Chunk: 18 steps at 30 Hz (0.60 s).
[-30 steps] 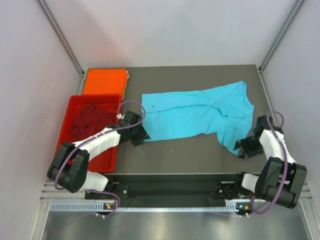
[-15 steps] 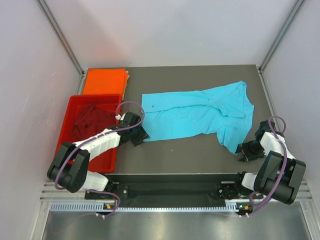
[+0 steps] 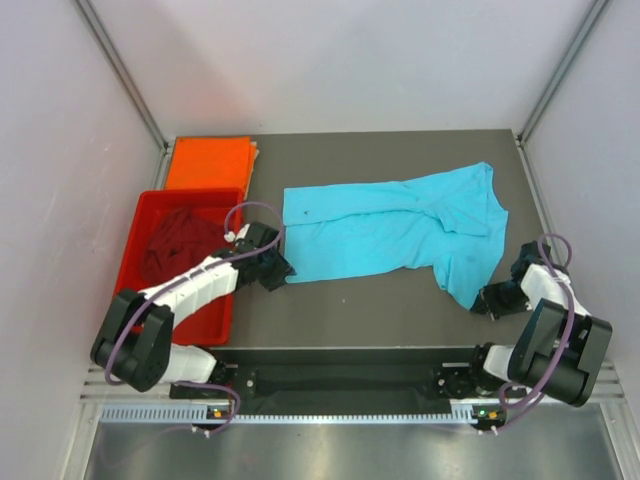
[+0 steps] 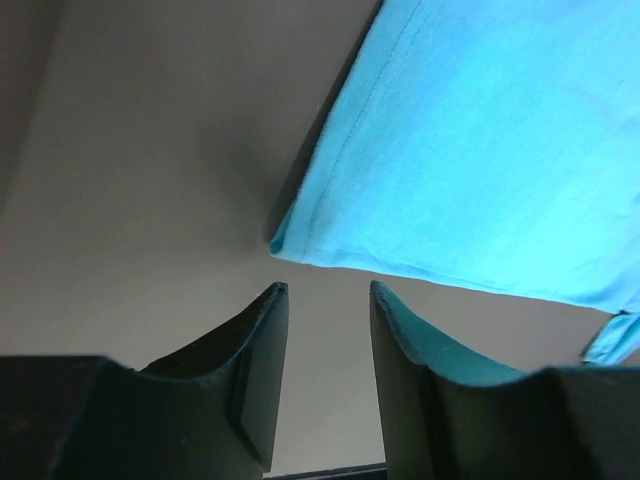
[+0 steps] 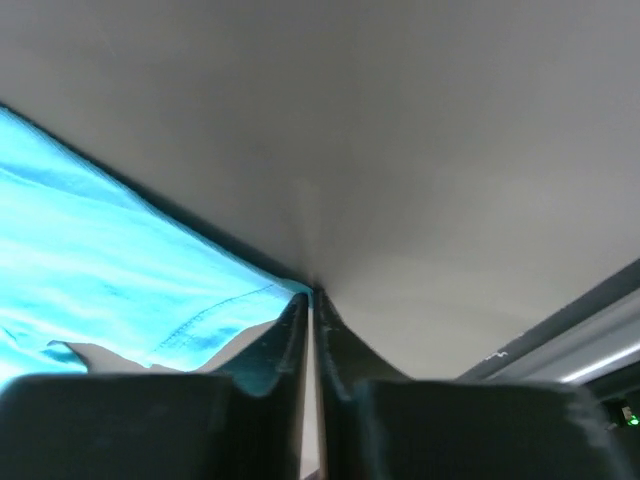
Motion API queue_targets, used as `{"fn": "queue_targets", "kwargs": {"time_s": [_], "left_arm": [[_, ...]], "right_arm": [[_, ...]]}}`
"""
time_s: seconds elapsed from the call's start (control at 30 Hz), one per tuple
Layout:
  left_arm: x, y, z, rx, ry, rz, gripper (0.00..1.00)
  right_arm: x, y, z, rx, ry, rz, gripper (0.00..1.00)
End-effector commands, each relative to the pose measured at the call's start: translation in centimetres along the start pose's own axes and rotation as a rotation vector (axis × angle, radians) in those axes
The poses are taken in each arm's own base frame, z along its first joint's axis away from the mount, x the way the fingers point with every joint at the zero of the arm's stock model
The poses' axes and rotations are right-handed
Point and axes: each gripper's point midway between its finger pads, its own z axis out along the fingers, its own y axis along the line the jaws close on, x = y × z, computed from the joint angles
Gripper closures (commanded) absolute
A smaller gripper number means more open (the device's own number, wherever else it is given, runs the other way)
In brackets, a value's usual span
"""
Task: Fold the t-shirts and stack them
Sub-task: Fold the tshirt
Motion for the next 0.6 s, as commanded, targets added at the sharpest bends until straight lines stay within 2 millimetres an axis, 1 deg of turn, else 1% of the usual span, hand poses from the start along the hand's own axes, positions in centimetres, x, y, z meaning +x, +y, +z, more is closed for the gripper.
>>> {"fn": "queue_targets", "kwargs": {"time_s": [0.0,0.03,0.17,0.2,0.23,0.33,0.47,0.5,0.57], "left_arm": [[-1.3,-1.5,-1.8,0.027,-0.048,-0.109,0.58],[-1.6,-2.3,-2.4,0.069,-0.06,-0.117,0.59],[-2.5,-3.6,-3.2,0.116,-0.101,-0.133,0.61],[-2.7,-3.3,-2.9,0.091,-0.11,-0.142,0.61],[-2.3,-2.5,-2.7,0.044,-0.093,-0.154,0.61],[-1.8,-2.1,-2.1,-0.019,-0.054,-0.218,0.61],[-0.6,-1.4,-1.3,-0.057,-0.022,-0.323,0.57],[-0.5,-1.3,-1.3,-0.059,-0.022,-0.342,0.56],[-1.0,-1.4,-1.2,-0.059,-0.054,-0.379,0.55]], "right_arm": [[-1.4,0.3,2.0,-0.029,-0.069,0.026,1.0],[-1.6,0.3,1.8,-0.033,-0.078,0.029,1.0],[-2.0,0.6,1.2,-0.047,-0.103,0.028,1.0],[-2.0,0.6,1.0,-0.051,-0.106,0.029,1.0],[-2.1,0.8,0.7,-0.062,-0.113,0.028,1.0],[-2.4,1.2,0.0,-0.081,-0.13,0.017,1.0],[-2.8,1.8,-0.7,-0.112,-0.157,-0.013,1.0],[-2.9,2.0,-0.9,-0.122,-0.159,-0.017,1.0],[-2.7,2.3,-1.1,-0.148,-0.157,-0.034,1.0]]}}
